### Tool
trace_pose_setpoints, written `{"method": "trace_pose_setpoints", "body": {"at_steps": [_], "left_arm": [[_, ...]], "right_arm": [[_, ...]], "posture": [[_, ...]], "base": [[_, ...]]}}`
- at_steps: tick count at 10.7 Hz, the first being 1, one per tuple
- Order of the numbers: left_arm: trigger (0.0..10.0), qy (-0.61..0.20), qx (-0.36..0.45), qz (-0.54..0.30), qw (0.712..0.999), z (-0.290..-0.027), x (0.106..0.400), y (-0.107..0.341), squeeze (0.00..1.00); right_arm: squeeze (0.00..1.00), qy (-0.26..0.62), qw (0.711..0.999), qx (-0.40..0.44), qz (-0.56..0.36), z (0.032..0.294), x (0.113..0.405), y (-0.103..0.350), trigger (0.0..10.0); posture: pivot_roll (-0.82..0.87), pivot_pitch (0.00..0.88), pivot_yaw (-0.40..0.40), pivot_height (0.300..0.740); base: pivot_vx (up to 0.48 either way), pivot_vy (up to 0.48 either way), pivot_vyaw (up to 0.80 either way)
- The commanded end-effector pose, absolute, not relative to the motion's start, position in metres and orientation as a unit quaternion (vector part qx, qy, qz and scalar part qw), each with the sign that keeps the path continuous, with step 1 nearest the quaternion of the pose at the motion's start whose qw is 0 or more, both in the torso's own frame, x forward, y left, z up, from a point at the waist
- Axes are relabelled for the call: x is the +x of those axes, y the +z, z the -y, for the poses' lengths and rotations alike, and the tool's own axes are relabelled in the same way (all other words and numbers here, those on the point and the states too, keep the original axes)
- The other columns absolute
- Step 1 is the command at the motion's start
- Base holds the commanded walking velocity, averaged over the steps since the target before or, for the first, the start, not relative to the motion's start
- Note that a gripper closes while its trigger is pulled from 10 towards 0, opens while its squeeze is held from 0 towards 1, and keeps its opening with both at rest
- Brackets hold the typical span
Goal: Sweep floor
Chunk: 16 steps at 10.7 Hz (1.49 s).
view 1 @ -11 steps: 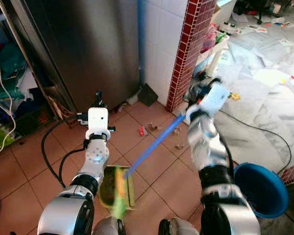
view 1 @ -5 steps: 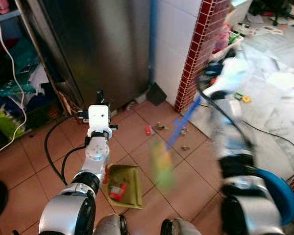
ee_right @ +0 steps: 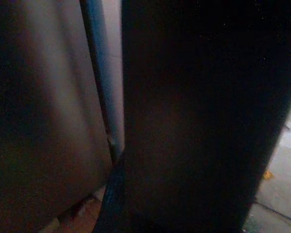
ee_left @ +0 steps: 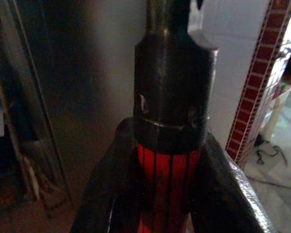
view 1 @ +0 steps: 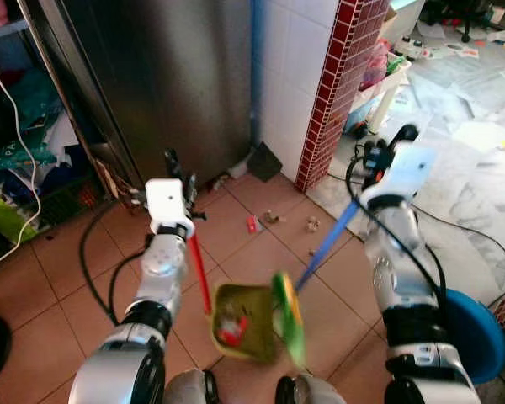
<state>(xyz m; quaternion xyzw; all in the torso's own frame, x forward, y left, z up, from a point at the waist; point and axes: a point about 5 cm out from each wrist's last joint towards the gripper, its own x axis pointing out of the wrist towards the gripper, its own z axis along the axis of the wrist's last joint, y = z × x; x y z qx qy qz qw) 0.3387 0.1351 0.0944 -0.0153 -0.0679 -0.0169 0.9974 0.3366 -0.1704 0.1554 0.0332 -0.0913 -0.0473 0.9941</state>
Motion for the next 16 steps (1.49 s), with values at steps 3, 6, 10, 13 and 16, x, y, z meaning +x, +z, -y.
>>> {"method": "trace_pose_setpoints", "body": {"at_steps": [3,6,10,13,16], "left_arm": [[10.0,-0.022,-0.029,0.088,0.995,-0.134,0.333,0.112,0.0],[10.0,-0.038,-0.051,0.102,0.993,-0.134,0.331,0.126,0.0],[10.0,-0.054,-0.087,0.071,0.992,-0.132,0.326,0.131,0.0],[10.0,-0.061,-0.093,0.05,0.993,-0.131,0.323,0.131,0.0],[10.0,-0.064,-0.094,0.04,0.993,-0.131,0.32,0.131,0.0]], "right_arm": [[0.0,-0.065,0.991,0.029,0.113,0.175,0.336,0.168,10.0],[0.0,-0.086,0.991,0.022,0.1,0.18,0.334,0.162,10.0],[0.0,-0.138,0.987,-0.026,0.078,0.195,0.332,0.156,10.0],[0.0,-0.153,0.985,-0.038,0.067,0.198,0.331,0.152,10.0],[0.0,-0.153,0.986,-0.03,0.06,0.197,0.33,0.149,10.0]], "posture": [[-0.1,0.014,0.033,0.74],[-0.09,0.026,0.024,0.74],[-0.1,0.036,0.026,0.74],[-0.1,0.041,0.029,0.74],[-0.09,0.047,0.03,0.74]], "base": [[0.0,0.0,-0.7],[0.0,0.0,-0.8],[0.0,0.0,-0.8],[0.0,0.0,-0.8],[0.0,0.0,-0.69]]}}
